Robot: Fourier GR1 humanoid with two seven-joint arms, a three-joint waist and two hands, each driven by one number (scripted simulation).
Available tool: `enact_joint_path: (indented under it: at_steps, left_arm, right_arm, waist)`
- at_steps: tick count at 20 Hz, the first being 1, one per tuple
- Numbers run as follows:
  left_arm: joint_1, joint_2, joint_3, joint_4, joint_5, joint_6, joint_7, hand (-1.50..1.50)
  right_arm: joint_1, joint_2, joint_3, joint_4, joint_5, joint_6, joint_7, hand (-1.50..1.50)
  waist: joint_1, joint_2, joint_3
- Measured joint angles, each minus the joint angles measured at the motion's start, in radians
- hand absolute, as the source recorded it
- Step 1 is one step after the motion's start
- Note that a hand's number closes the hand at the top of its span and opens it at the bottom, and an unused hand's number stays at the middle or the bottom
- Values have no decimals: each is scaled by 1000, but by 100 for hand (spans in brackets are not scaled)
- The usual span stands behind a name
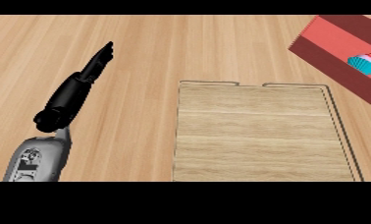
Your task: Pick the cupcake from the tray and place it in the cardboard box
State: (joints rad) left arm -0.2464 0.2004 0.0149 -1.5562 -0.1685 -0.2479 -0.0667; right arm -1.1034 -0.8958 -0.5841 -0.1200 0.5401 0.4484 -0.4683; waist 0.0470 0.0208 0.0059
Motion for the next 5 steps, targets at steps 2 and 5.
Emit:
enact_joint_path:
  at_steps: [2,5]
  left_arm:
    - [3,2,-2,-6,1,-4,-2,0]
    - [-7,-2,-3,-1,-1,-2,-1,0]
  right_arm:
    - [4,-17,-64,31,-61,-9,36,-150]
    - [18,-56,-131,54,-127,-9,80,-150]
  waist:
    - [4,3,0]
    - [5,8,1]
